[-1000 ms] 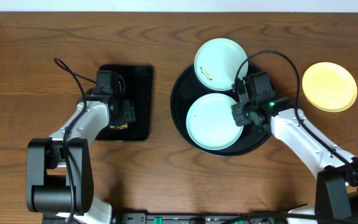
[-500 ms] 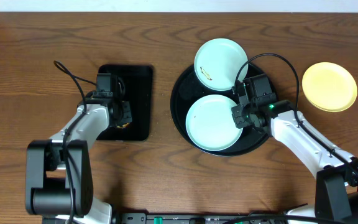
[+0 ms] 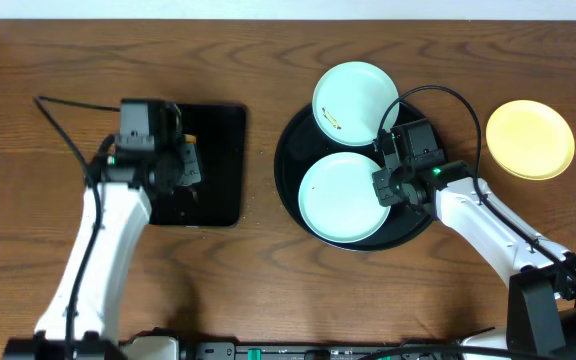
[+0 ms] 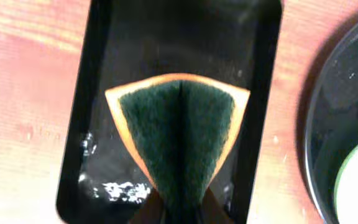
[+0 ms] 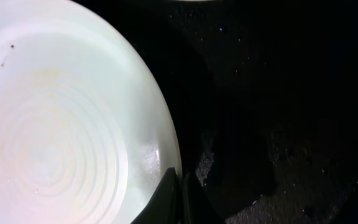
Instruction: Clean dirty plates on tray and stack at the side
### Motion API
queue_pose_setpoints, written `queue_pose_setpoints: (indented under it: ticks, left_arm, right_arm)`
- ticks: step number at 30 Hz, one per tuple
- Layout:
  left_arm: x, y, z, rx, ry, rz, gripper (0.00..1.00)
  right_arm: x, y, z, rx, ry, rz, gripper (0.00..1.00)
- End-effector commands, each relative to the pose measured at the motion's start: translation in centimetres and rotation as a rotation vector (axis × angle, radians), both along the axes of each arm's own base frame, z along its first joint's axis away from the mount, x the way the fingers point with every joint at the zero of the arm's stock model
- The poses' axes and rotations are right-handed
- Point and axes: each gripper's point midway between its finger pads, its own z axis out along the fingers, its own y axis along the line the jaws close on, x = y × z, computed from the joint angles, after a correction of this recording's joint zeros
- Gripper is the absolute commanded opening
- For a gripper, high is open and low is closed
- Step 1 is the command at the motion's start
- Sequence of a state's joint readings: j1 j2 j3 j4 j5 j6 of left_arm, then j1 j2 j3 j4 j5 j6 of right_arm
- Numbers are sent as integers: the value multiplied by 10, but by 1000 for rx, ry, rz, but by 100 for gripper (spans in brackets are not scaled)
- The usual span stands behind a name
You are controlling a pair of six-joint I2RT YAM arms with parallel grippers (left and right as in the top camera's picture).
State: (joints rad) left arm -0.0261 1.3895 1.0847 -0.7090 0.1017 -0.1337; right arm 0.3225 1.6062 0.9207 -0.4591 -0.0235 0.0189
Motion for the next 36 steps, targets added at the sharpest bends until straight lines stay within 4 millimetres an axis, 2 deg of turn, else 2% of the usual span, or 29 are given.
queue_pose_setpoints:
  ticks: [1,4,8,12,15,19,20,22,24,27,29,30,32,34,36]
  left_arm:
    - [14,11,8,63,92,10,7]
    - [17,-8,-2,-17,221,-76,7]
    - [22,-10,-17,-24,253,-83,7]
    - [23,-10,-18,-15,255,-73,7]
    - [28,-19,-16,-36,231,-85,8]
    - [33,-97,-1,-273,168,-266,7]
    - [27,-121,1,-325,186,-280,7]
    - [11,-154,-7,-340,241,-317,7]
    - [-1,-175,-15,-339,277,-358,7]
    - [-17,-228,-22,-406,294,-501,7]
    - [-18,-250,-25,-432,276,-553,7]
    - [-17,-264,-29,-442,263,-567,7]
    - [-17,-276,-39,-462,282,-541,7]
    - [-21,-300,-53,-521,321,-553,7]
    - [-18,-308,-63,-545,336,-523,7]
  right_arm:
    - [-1,-2,1,10,2,-16,1]
    - [-1,-2,1,10,2,-16,1]
    - [-1,-2,1,10,2,-16,1]
    - [-1,-1,1,10,2,-16,1]
    - [-1,-2,1,10,2,-16,1]
    - [-1,-2,1,10,2,-16,1]
    - [-1,-1,1,10,2,-16,1]
    - [-1,-2,1,10,2,-16,1]
    - [-1,-2,1,10,2,-16,1]
    - [-1,-1,1,10,2,-16,1]
    - [-1,-1,1,10,2,-16,1]
    - [-1,-2,1,10,2,-16,1]
    - [-1,-1,1,10,2,-16,1]
    - [-1,-2,1,10,2,-16,1]
    - [-1,-2,1,10,2,-16,1]
